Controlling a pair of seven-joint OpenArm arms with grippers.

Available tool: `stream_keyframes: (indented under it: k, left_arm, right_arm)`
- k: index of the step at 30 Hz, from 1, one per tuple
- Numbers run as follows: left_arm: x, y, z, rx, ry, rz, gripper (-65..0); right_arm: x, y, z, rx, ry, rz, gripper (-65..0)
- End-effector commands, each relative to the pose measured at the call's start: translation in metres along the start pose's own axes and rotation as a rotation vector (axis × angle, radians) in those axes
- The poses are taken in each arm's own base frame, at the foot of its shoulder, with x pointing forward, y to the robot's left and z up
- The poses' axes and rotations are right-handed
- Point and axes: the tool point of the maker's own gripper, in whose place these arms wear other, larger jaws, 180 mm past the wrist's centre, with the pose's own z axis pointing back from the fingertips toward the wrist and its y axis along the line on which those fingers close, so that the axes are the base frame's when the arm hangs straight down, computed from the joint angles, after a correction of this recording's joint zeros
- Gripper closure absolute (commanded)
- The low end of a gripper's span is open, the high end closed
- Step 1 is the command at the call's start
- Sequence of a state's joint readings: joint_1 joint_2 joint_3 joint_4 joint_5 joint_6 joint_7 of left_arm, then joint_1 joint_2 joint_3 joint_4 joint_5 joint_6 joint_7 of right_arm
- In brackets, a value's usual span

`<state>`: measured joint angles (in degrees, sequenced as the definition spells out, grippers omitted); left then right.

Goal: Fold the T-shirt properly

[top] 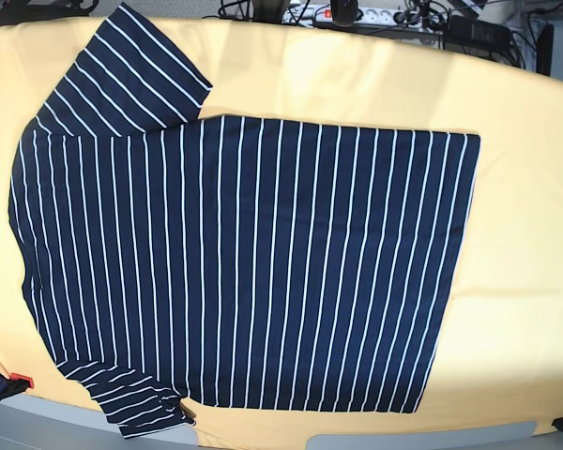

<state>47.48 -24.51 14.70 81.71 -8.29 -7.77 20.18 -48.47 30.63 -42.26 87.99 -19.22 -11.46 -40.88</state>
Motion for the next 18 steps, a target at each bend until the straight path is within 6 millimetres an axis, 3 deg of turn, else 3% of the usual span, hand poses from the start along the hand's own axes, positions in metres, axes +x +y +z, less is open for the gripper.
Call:
stream_keyframes:
  k: [1,10,18]
  left_arm:
    - [-0.005,-0.005,0.011,-0.009,0.007,-0.027,0.0]
    - [-0.01,-0.015,0.084,0.034,0.032,-0.305,0.0]
    - [-0.005,-0.04,0.132,0.011,0.051,-0.485,0.0]
  right_arm:
    - [-0.007,0.003,0.01,-0.006,0.01,0.019,0.0]
    - [-0.026,0.021,0.072,-0.038,0.026,0.087,0.0]
    - [-0.035,0.013,0.106,-0.144,0.052,0.117,0.0]
